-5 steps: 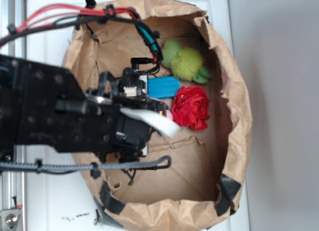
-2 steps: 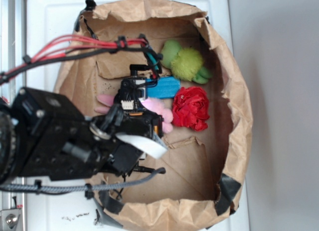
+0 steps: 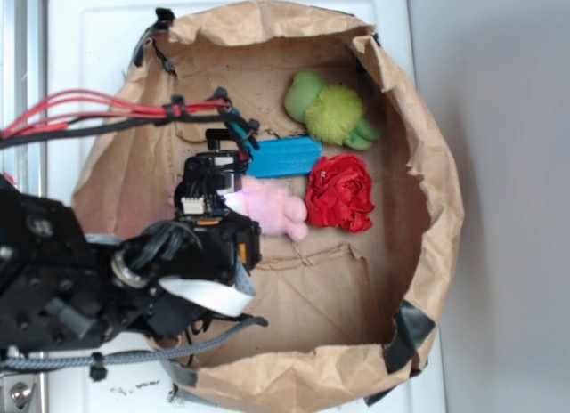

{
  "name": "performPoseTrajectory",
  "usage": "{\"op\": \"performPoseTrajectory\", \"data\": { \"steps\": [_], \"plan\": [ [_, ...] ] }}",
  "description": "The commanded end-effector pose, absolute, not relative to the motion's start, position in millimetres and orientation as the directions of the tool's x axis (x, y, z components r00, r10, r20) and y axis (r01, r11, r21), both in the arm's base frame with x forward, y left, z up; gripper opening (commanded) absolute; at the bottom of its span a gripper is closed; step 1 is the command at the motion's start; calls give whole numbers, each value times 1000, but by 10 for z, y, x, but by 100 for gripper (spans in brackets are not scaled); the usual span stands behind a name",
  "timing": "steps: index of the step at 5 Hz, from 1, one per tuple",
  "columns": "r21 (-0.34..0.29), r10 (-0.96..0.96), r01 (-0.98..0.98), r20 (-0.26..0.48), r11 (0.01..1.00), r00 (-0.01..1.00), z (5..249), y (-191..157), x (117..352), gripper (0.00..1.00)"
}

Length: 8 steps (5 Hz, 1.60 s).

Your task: Grab the pink bunny.

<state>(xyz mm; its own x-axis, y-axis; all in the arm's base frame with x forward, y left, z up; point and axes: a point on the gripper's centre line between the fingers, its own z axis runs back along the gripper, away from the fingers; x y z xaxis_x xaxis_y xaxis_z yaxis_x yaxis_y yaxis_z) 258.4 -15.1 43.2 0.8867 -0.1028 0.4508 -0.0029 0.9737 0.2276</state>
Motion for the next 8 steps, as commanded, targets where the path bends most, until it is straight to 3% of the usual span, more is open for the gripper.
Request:
{"op": "performPoseTrajectory", "data": {
  "steps": [1, 3, 4, 5, 7, 8],
  "plan": [
    [225, -75, -34, 458, 974, 885, 504, -270, 2845, 100],
    [181, 17, -102, 422, 978, 906, 691, -145, 3077, 100],
    [160, 65, -130, 358, 979, 931, 753, -46, 3281, 100],
    [100, 92, -130, 316, 986, 944, 952, 42, 3390, 100],
    [-6, 75, -76, 298, 997, 952, 1376, 222, 3376, 100],
    [5, 43, -45, 258, 999, 965, 1348, 296, 3322, 100]
  ]
}}
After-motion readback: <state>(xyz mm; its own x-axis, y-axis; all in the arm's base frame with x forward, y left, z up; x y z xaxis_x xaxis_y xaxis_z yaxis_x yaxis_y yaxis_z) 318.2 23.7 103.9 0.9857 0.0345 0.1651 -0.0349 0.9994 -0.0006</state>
